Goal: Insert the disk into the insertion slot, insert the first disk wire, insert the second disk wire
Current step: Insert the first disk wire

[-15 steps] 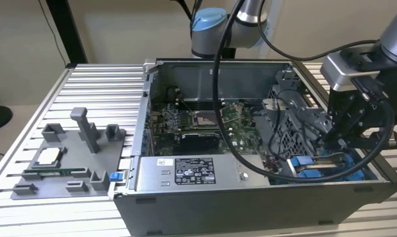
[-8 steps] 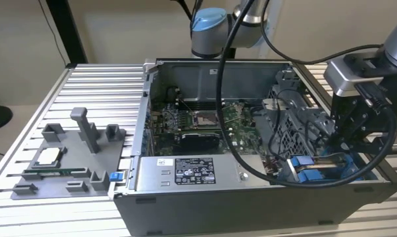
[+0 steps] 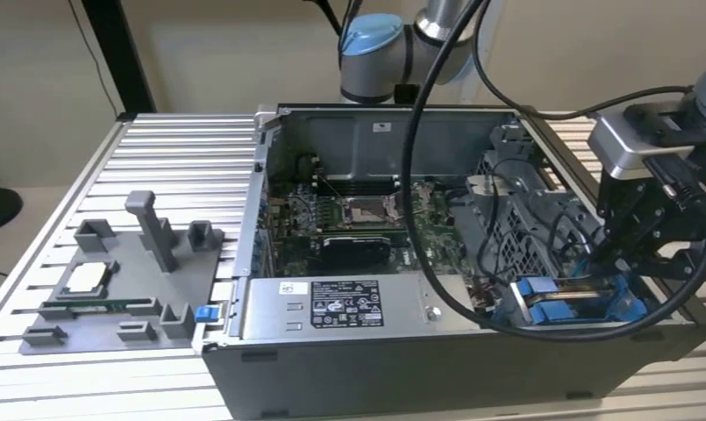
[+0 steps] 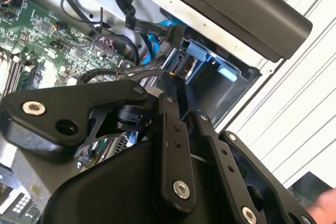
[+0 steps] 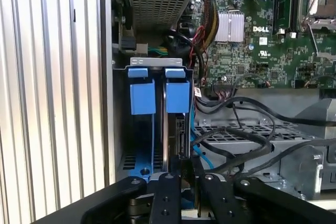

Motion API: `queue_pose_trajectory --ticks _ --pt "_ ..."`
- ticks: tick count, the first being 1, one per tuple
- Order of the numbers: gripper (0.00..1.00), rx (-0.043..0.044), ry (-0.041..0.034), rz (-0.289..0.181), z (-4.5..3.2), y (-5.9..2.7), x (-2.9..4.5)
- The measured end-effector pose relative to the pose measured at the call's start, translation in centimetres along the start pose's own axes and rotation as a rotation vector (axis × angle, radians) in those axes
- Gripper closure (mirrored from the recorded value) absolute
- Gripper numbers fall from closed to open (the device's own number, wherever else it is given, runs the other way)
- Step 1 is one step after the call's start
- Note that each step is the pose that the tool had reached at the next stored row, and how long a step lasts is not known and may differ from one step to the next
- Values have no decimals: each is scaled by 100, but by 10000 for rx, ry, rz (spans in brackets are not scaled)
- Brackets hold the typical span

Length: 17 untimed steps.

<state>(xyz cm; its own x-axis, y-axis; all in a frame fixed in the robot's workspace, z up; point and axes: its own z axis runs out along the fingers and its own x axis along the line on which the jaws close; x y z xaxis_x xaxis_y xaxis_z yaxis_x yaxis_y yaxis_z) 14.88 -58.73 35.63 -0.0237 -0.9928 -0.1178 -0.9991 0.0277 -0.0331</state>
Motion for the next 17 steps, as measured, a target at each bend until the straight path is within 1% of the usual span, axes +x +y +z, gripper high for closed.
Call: queue_pose_trajectory --ticks 4,9,17 --pt "100 0 4 11 18 -3 2" --pt "100 -4 3 10 19 -4 2" --pt "100 -31 5 13 77 -2 8"
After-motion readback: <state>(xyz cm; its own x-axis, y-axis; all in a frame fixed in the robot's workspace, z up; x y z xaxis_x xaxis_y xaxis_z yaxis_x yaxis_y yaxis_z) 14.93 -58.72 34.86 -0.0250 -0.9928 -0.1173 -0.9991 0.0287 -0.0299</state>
